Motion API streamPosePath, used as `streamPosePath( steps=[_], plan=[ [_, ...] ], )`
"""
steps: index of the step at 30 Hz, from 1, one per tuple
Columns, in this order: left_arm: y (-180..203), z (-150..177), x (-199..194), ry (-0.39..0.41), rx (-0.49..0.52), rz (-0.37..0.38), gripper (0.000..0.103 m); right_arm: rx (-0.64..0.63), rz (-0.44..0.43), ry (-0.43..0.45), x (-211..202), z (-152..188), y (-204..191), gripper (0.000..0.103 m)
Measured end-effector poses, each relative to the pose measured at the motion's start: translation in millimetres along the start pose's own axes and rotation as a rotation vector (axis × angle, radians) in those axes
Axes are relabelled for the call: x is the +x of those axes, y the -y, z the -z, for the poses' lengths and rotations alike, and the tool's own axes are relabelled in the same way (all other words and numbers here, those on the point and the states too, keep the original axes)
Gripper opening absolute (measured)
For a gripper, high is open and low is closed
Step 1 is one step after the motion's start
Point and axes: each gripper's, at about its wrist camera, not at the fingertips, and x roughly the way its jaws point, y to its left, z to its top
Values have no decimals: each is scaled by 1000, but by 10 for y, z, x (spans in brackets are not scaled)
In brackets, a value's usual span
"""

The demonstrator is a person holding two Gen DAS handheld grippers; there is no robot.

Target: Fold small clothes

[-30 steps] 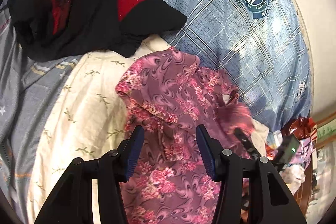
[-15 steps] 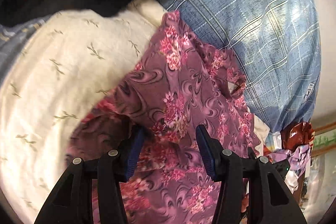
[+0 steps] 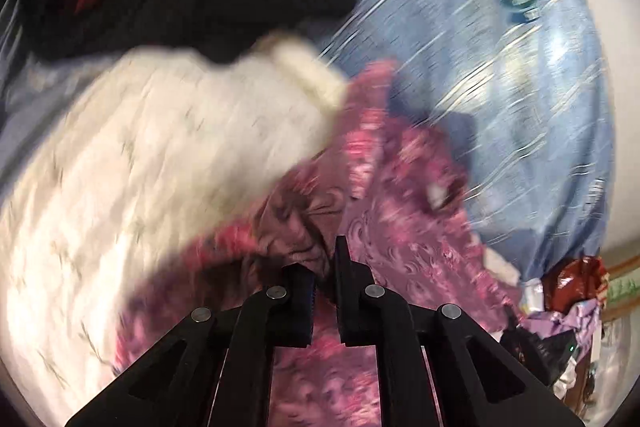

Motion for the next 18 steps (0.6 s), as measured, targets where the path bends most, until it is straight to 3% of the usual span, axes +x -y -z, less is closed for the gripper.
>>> streamPosePath(
  steps=[2, 4, 7, 9, 10, 13, 14, 15, 16, 17, 18],
  plan=[
    [-166, 52, 194, -55, -57, -7, 7, 21, 77, -59, 116, 151, 181, 7],
    [-257, 30, 212, -61, -90, 49, 9, 61, 104, -90, 167, 274, 370, 5],
    [-175, -62, 82, -39, -32, 70, 11, 81, 68, -92, 55, 294, 363, 18],
    [-138, -100, 44, -22, 5, 70, 23, 59, 52, -77, -17, 221, 317, 31],
    [-135, -104, 35, -19, 5, 75, 25, 58, 49, -64, -39, 187, 332, 43],
    [-83, -111, 103, -24, -2, 77, 27, 93, 41, -55, 80, 49, 353, 44],
    [-66, -140, 179, -29, -11, 67, 27, 96, 46, -60, 127, 23, 360, 44],
    [-75, -181, 183, -28, -20, 64, 26, 90, 59, -70, 216, -11, 357, 32],
    [-109, -213, 146, -23, -26, 60, 25, 71, 66, -82, 244, -44, 358, 13],
    [-132, -242, 114, -1, -32, 47, 23, 20, 75, -76, 264, -95, 271, 6],
    [-170, -269, 78, 25, -44, 37, 22, -9, 62, -41, 212, -123, 208, 6]
  ],
)
